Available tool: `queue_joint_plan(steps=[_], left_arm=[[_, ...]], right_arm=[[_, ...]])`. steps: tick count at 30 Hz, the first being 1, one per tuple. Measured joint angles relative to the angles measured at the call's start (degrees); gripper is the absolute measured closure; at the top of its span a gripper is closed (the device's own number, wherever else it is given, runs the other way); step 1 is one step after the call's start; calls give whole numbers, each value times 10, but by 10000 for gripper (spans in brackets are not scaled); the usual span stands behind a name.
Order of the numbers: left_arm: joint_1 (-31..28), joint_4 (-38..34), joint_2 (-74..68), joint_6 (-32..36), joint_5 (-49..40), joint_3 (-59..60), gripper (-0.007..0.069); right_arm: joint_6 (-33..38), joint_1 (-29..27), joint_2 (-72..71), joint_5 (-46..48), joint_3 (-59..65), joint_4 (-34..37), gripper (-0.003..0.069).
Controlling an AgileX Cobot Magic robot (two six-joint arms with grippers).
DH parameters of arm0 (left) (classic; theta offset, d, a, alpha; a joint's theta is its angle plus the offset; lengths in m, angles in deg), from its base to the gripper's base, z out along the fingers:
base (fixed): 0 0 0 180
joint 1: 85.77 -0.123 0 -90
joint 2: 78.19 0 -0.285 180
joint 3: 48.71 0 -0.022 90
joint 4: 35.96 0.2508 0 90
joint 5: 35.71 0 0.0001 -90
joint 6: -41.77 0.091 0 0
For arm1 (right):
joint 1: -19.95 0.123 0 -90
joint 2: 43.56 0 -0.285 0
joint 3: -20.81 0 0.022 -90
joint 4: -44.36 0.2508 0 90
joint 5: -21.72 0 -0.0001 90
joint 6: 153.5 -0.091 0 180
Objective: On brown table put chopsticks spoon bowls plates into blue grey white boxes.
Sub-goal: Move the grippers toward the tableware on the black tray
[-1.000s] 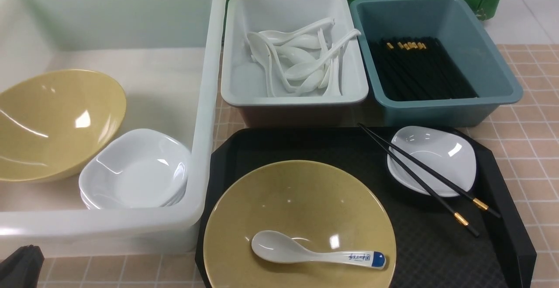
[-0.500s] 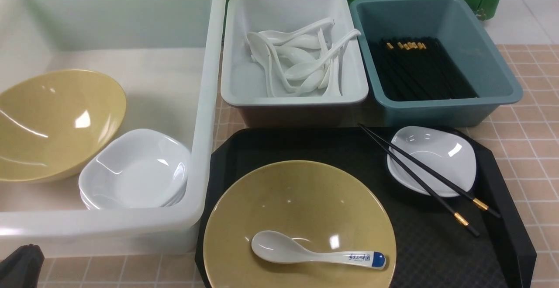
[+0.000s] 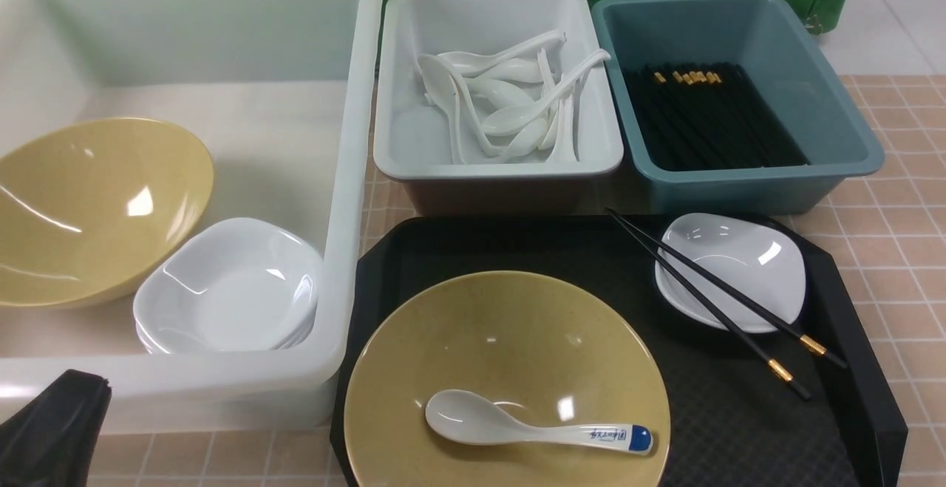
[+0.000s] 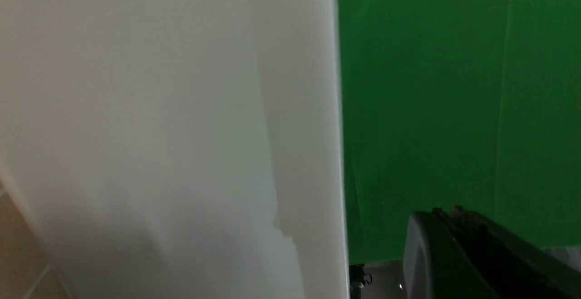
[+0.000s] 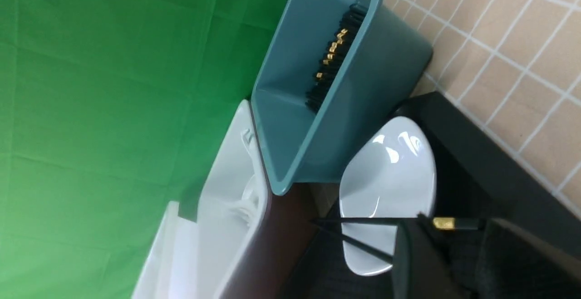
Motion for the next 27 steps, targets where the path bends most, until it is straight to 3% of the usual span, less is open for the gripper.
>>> queue_joint_plan(steps=[5, 11, 13, 15, 21, 25, 27], left_arm=[[0, -17, 0, 27, -10, -2, 623], [0, 5, 0, 243, -66, -107, 623], [0, 51, -15, 353, -114, -182, 623], [0, 108, -62, 388, -158, -238, 623], [0, 303, -245, 403, -308, -376, 623], [12, 441, -393, 401, -450, -488, 623], [28, 453, -422, 398, -465, -507, 623]], right_arm=[[48, 2, 0, 21, 0, 4, 421], [199, 41, 0, 100, -49, 6, 421], [298, 65, 10, 106, -114, 5, 438], [358, 77, 45, 116, -167, 0, 478], [543, 92, 231, 263, -352, -63, 613], [652, 94, 404, 458, -505, -102, 622], [662, 99, 441, 483, -532, -106, 622]])
